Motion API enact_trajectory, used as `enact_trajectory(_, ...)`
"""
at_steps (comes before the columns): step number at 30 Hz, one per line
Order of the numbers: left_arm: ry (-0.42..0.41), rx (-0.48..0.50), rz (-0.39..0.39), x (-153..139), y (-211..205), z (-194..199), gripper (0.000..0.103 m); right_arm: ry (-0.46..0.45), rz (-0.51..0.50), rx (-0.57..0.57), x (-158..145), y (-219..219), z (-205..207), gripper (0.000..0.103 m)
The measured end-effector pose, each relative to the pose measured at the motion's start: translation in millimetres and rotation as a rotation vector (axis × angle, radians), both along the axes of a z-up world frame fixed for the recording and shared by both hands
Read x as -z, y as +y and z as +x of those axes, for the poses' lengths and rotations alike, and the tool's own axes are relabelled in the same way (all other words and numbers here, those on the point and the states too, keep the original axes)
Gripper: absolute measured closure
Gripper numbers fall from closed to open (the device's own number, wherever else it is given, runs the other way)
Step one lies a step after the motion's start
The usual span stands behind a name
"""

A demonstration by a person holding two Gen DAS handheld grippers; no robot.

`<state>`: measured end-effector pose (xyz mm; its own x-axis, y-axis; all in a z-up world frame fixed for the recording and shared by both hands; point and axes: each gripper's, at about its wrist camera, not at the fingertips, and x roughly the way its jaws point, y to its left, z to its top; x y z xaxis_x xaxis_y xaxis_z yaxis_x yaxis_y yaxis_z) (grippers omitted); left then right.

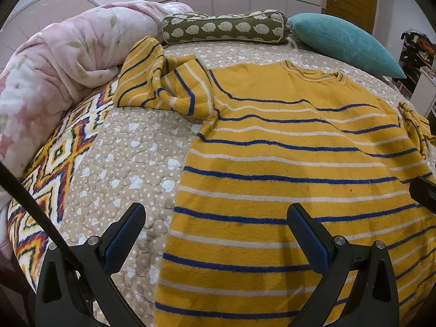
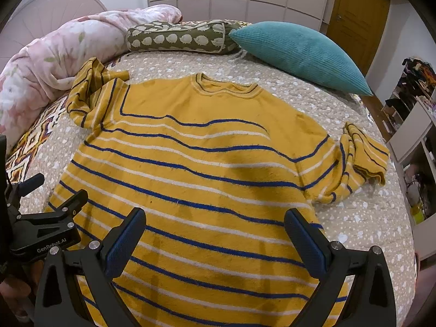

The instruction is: Fold small clothes

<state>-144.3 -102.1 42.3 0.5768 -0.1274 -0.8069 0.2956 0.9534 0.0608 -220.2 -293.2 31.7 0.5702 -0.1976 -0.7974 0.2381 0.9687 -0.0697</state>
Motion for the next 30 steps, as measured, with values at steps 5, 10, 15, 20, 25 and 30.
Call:
enact_trajectory(5, -0.005, -0.001, 0.003, -0.6, -0.2, -0.9, 0.0, -0.002, 0.002, 0.001, -0.2, -0.4, 0.1, 0.0)
enact_trajectory(10, -0.011, -0.002, 0.006, -0.3, -0.5, -2.0, 0.0, 0.003, 0.003, 0.003, 1.2, -0.5, 0.6, 0.0)
enact_trajectory(15, -0.004, 0.009, 0.014, 2.2, -4.5, -4.4, 0.0, 0.01, 0.001, -0.001, 2.8, 0.1, 0.7, 0.0)
enact_trajectory(20, 0.003, 0.009, 0.011, 4.6, -5.0, -4.0, 0.0, 0.013, 0.002, -0.004, 4.1, 1.0, 1.7, 0.0)
enact_trajectory(25, 0.003, 0.01, 0.01, 4.8, -4.5, -3.6, 0.0, 0.016, 0.004, -0.003, 4.6, 0.9, 2.6, 0.0)
enact_trajectory(30, 0.003, 0.011, 0.01, 4.8, -4.1, -3.7, 0.0, 0.019, 0.002, -0.003, 5.4, 0.3, 3.0, 0.0)
